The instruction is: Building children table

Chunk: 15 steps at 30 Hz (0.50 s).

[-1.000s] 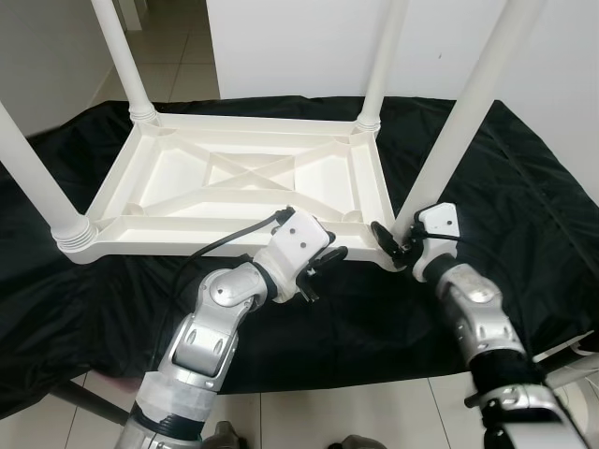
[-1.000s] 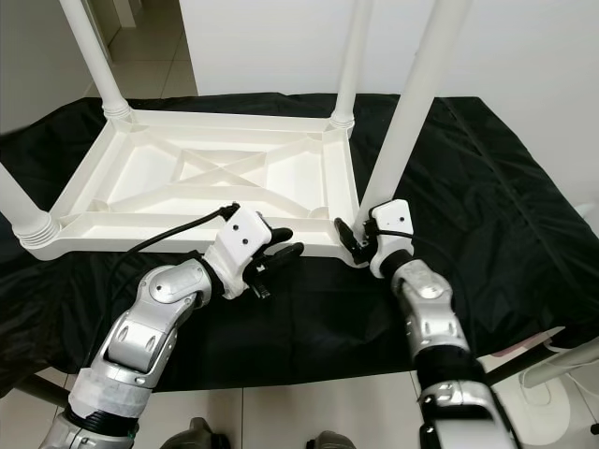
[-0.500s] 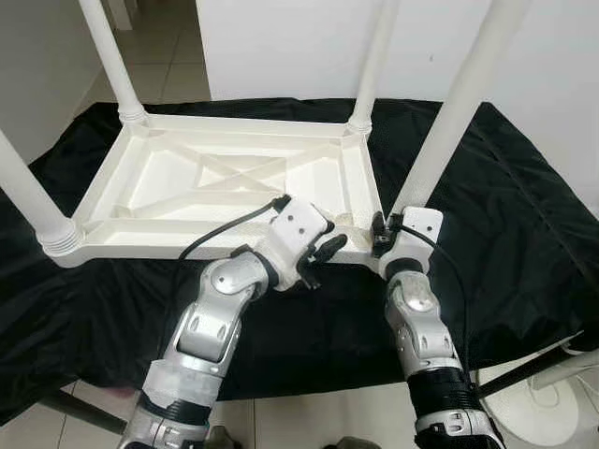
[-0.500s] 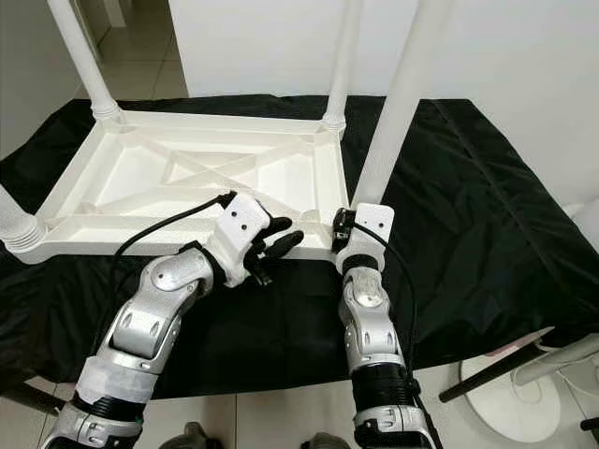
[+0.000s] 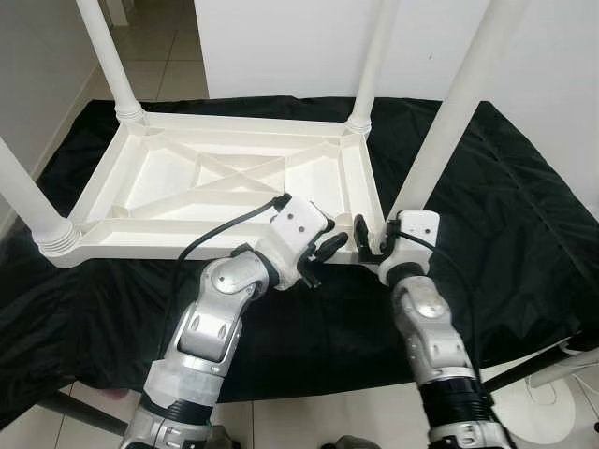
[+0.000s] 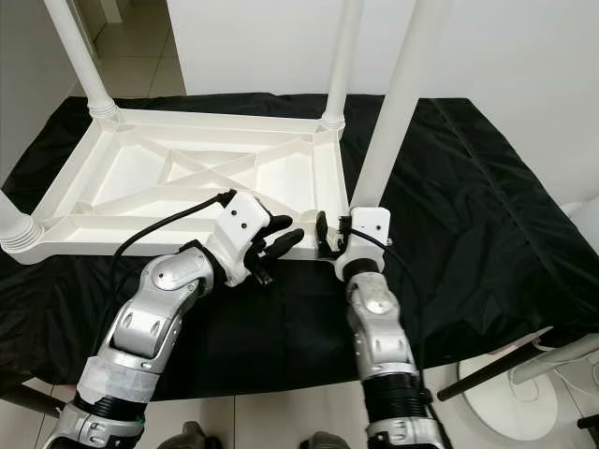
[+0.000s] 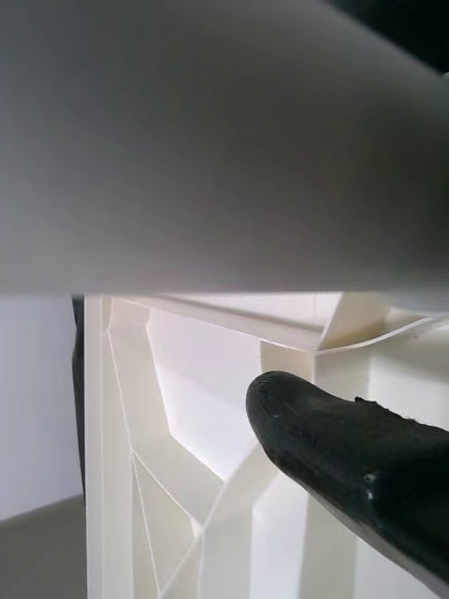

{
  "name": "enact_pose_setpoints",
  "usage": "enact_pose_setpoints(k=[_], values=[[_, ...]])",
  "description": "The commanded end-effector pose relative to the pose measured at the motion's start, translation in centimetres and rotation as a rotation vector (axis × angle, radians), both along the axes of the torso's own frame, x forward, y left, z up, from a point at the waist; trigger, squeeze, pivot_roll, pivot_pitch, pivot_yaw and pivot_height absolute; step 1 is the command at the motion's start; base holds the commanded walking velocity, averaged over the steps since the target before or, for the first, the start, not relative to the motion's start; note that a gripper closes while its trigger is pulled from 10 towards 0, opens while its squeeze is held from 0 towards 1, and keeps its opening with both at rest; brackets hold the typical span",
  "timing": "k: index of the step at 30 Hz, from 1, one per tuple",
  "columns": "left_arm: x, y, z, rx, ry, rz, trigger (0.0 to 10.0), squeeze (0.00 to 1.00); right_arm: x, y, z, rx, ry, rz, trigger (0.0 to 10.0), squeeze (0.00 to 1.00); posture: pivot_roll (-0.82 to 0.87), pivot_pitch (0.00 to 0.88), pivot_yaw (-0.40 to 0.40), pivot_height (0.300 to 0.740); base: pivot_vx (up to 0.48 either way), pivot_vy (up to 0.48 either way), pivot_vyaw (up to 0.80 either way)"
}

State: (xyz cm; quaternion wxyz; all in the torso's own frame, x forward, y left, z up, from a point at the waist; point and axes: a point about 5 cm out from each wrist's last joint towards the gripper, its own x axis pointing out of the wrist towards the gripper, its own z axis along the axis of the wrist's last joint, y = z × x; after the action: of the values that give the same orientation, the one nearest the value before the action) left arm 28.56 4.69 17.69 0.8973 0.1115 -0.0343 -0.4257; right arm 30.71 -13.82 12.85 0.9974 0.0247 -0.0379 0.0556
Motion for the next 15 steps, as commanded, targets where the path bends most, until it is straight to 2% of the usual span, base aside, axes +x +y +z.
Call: enact_pose_setpoints(k=[1,2,3,6,8,10,12,15], values=[[0.4,0.3,0.6,-0.038,-0.029,0.147,10.0,0.0,-0.2,0.2,-0.1,-0.002,0.004,0.109,10.0,0.0,-0.06,0.0,-0.023,0.74,0.0,0.0,0.0],[0.4,0.3,0.6,-0.038,-0.029,0.147,10.0,0.0,-0.2,0.2,-0.1,-0.002,0.004,0.109,10.0,0.0,-0.06,0.0,-0.023,0.74,0.0,0.0,0.0],[0.1,0.0,0.4,-0.033,-0.021,0.13,10.0,0.0,-0.3,-0.4,-0.2,-0.068,-0.013,0.208,10.0,0.0,-0.07,0.0,-0.022,0.74,0.0,0.0,0.0],[-0.1,-0.2,0.1,-0.024,-0.013,0.114,10.0,0.0,-0.2,-1.1,-0.3,-0.117,-0.022,0.263,10.0,0.0,-0.07,0.0,-0.022,0.74,0.0,0.0,0.0],[-0.3,-0.4,-0.2,-0.004,-0.014,0.091,10.0,0.0,0.3,-2.2,-0.1,-0.192,-0.037,0.371,10.0,0.0,-0.07,0.0,-0.029,0.74,0.0,0.0,0.0],[-0.3,-0.4,-0.2,-0.004,-0.014,0.091,10.0,0.0,0.3,-2.2,-0.1,-0.192,-0.037,0.371,10.0,0.0,-0.07,0.0,-0.029,0.74,0.0,0.0,0.0],[0.1,-0.3,-0.1,0.022,-0.047,0.088,10.0,0.0,1.4,-2.9,0.3,-0.234,-0.022,0.465,10.0,0.0,-0.06,0.0,-0.035,0.74,0.0,0.0,0.0],[0.2,-0.3,0.0,0.028,-0.056,0.089,10.0,0.0,1.7,-3.0,0.4,-0.247,-0.016,0.485,10.0,0.0,-0.06,0.0,-0.034,0.74,0.0,0.0,0.0]])
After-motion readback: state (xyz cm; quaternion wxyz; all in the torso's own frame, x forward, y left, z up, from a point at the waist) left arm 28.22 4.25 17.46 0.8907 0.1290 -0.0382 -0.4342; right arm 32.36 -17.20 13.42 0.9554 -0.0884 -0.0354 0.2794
